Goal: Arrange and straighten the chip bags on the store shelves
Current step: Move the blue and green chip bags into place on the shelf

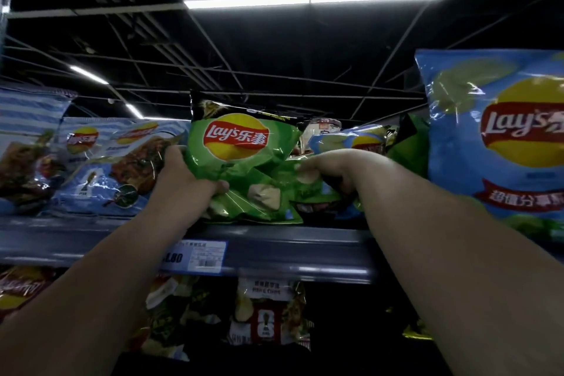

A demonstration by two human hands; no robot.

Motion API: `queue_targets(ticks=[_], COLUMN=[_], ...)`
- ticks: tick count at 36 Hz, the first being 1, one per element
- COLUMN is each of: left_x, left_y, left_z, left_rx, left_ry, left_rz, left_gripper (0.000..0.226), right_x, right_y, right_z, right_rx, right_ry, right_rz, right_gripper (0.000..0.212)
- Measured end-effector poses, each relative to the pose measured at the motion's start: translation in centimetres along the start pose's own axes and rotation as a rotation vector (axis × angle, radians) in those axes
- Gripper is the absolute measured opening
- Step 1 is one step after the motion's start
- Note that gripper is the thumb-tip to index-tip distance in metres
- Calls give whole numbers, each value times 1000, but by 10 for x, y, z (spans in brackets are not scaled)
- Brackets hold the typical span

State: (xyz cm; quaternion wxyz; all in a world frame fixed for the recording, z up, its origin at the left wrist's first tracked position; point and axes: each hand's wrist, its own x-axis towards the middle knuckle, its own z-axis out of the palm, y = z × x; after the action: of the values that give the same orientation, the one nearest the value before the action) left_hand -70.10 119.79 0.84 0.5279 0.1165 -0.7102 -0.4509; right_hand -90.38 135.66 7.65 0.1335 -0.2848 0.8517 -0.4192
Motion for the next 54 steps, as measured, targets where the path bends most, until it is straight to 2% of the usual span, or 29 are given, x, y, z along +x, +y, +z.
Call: queue_targets(ticks=[2,4,6,7,10,13,15,17,23,28,31,33,35,37,39,41,43,44,47,51,54], left_x=[-1,-2,-4,-4,-6,-8,-9,-10,-12,-11,-11,-11,-9,-9,-8,-7,-6,-6,-10,-9,-8], left_y=[0,1,2,2,4,4,4,4,1,-1,0,-1,-3,-4,-6,-8,-8,-8,-2,-1,-3], left_z=[-1,-2,-3,-3,-3,-4,-5,-6,-8,-11,-8,-7,-6,-6,-6,-6,-5,-4,-1,2,2], left_rx=[-16,-23,-44,-58,-95,-147,-176,-204,-108,-80,-52,-42,-6,12,20,43,49,37,-66,-70,-15], left_ry=[-3,-5,-3,-1,6,-7,-11,-12,-18,-53,-82,-99,-93,-74,-53,-38,-53,-75,-133,-116,-92], left_rz=[-1,4,8,9,23,35,34,32,107,159,176,177,194,207,211,215,218,210,164,156,170], left_gripper=[67,69,68,68,66,66,64,63,63,68,70,69,68,68,68,69,70,69,61,54,55], right_x=[7,2,0,-1,0,-2,-1,1,-11,-19,-29,-38,-50,-64,-74,-81,-87,-89,-85,-67,-66], right_y=[-1,-2,-1,-1,0,-2,-1,0,-4,5,10,7,2,-4,-4,-2,1,1,-1,7,10], right_z=[5,10,7,6,0,0,4,9,26,11,6,9,14,19,24,32,43,51,72,81,82], right_rx=[34,-36,-142,-173,-197,-207,-149,-98,-90,130,235,322,488,622,714,666,480,420,403,471,394], right_ry=[24,46,34,33,55,115,125,95,-4,-165,-105,-1,95,81,17,3,45,53,27,232,289], right_rz=[17,13,48,81,77,-138,-259,-291,-255,-243,-270,-309,-365,-395,-378,-410,-455,-475,-572,-581,-558], right_gripper=[94,75,40,31,28,9,14,21,34,31,22,19,26,34,67,98,120,113,46,36,46])
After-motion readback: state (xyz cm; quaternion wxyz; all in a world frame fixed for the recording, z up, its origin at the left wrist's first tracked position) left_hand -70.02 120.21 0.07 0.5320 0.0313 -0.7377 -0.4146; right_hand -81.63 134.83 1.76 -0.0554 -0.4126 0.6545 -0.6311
